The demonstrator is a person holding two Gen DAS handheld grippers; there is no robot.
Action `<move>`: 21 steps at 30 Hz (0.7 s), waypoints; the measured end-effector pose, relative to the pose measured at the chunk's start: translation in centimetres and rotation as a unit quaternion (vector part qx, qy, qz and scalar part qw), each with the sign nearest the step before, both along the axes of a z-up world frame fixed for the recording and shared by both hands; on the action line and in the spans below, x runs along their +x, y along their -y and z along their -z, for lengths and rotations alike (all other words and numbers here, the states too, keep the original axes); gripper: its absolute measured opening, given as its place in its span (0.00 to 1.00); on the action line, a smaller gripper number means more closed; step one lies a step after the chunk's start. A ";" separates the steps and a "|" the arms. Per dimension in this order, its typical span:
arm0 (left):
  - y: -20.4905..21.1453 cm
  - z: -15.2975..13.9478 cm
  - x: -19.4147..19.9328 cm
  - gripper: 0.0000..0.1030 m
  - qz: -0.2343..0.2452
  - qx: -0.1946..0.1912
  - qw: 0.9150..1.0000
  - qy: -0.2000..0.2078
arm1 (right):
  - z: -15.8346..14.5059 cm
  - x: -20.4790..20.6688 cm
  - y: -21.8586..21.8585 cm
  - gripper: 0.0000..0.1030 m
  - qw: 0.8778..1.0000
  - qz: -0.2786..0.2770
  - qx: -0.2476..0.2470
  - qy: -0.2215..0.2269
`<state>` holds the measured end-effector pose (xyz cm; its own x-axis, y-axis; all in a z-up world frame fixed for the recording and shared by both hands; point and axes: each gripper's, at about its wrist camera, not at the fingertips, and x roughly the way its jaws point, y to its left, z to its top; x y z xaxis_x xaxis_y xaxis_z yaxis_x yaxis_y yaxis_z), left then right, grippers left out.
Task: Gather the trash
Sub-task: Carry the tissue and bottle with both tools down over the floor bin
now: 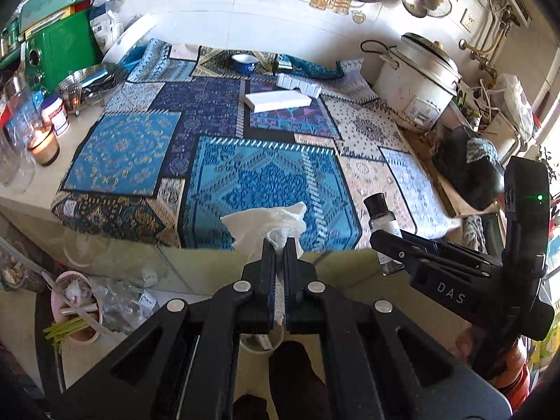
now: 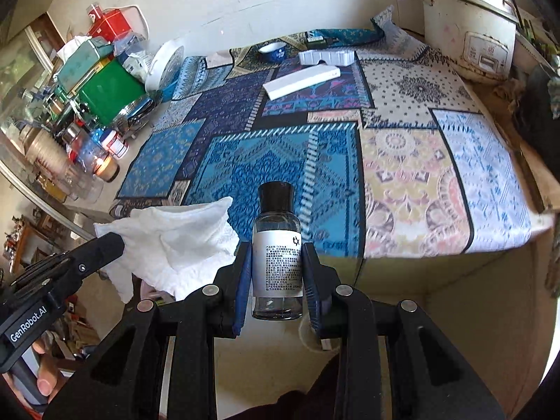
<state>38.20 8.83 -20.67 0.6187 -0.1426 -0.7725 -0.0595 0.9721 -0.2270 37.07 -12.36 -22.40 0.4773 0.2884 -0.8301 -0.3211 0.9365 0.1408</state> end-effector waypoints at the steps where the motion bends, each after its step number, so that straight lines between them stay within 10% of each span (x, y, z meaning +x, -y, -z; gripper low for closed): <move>1: 0.0 0.6 -0.7 0.02 0.003 0.000 1.000 -0.009 | 0.6 -0.8 -0.2 0.25 1.000 0.002 -0.001 -0.007; 21: 3.7 22.7 -3.8 0.02 0.026 -0.039 0.976 -0.212 | 18.1 -3.5 5.4 0.25 0.986 0.020 -0.055 -0.154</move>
